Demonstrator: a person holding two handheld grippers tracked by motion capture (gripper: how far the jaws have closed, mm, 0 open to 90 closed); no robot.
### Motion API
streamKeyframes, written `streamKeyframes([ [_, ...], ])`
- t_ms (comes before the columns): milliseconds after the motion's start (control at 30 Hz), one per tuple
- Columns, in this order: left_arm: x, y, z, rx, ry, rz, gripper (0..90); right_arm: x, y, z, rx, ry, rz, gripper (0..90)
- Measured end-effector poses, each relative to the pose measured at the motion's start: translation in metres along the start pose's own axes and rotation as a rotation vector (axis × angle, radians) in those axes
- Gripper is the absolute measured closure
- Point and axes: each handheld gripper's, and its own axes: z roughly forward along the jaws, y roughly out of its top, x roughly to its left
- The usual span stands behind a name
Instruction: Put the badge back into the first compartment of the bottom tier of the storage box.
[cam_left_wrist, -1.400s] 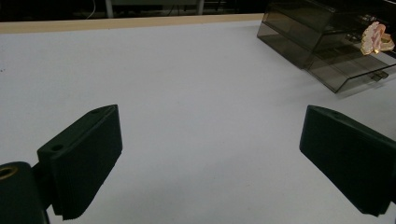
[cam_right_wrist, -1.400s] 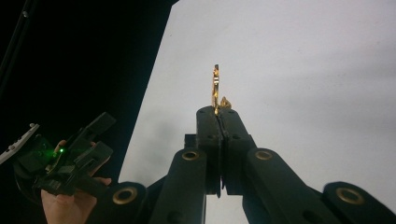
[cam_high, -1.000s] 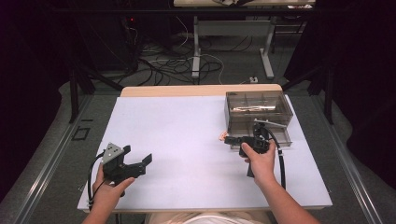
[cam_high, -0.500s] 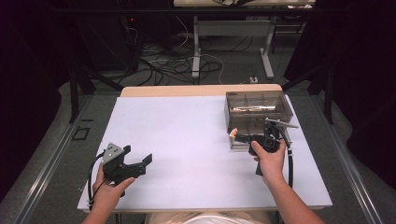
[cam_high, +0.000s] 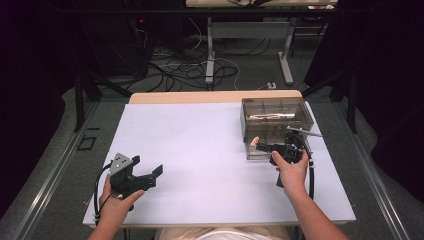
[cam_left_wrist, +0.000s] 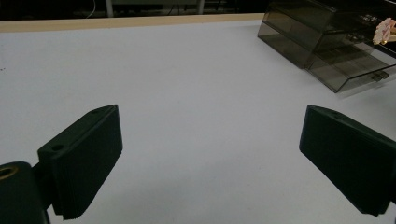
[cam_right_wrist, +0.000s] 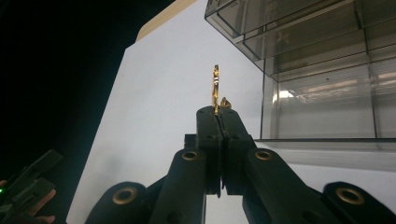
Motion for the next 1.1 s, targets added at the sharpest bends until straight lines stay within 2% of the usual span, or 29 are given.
streamKeyframes([
  [33, 0.0, 0.0, 0.0, 0.0, 0.0, 0.0, 5.8, -0.002, 0.001, 0.0, 0.007, 0.0, -0.013, 88.4],
  [67, 0.0, 0.0, 0.0, 0.0, 0.0, 0.0, 5.9, -0.001, 0.001, 0.0, 0.01, -0.017, -0.006, 88.4],
  [167, 0.0, 0.0, 0.0, 0.0, 0.0, 0.0, 5.9, -0.002, 0.001, 0.001, 0.002, -0.025, -0.001, 88.5],
  [333, 0.0, 0.0, 0.0, 0.0, 0.0, -0.001, 5.9, -0.004, 0.001, 0.002, -0.004, -0.068, -0.051, 88.5],
  [500, 0.0, 0.0, 0.0, 0.0, 0.0, 0.0, 5.9, -0.003, 0.001, 0.004, -0.014, -0.099, -0.061, 88.5],
  [567, 0.0, 0.0, 0.0, 0.0, 0.0, -0.001, 5.9, -0.005, 0.0, 0.005, -0.031, -0.102, -0.085, 88.4],
  [600, 0.0, 0.0, 0.0, 0.0, 0.0, 0.0, 5.9, -0.005, 0.0, 0.005, -0.021, -0.105, -0.094, 88.4],
  [733, 0.0, 0.0, 0.0, 0.0, 0.0, 0.0, 5.9, -0.005, 0.0, 0.008, -0.037, -0.124, -0.088, 88.5],
  [800, 0.0, 0.0, 0.0, -0.001, 0.0, 0.001, 5.9, -0.006, 0.0, 0.007, -0.017, -0.127, -0.101, 88.4],
  [833, 0.0, 0.0, 0.0, -0.001, 0.0, 0.0, 5.9, -0.006, 0.001, 0.007, 0.0, -0.145, -0.101, 88.4],
  [867, 0.0, 0.0, 0.0, -0.001, 0.0, 0.0, 5.9, -0.006, 0.0, 0.01, -0.032, -0.139, -0.099, 88.4],
  [933, 0.0, 0.0, 0.0, 0.0, 0.0, 0.0, 5.9, -0.007, -0.001, 0.011, -0.027, -0.14, -0.09, 88.4],
  [967, 0.0, 0.0, 0.0, 0.0, 0.0, 0.0, 5.9, -0.007, -0.001, 0.011, -0.003, -0.149, -0.09, 88.5],
  [1100, 0.0, 0.0, 0.0, 0.0, -0.001, 0.0, 5.9, -0.01, -0.001, 0.014, -0.02, -0.159, -0.106, 88.4],
])
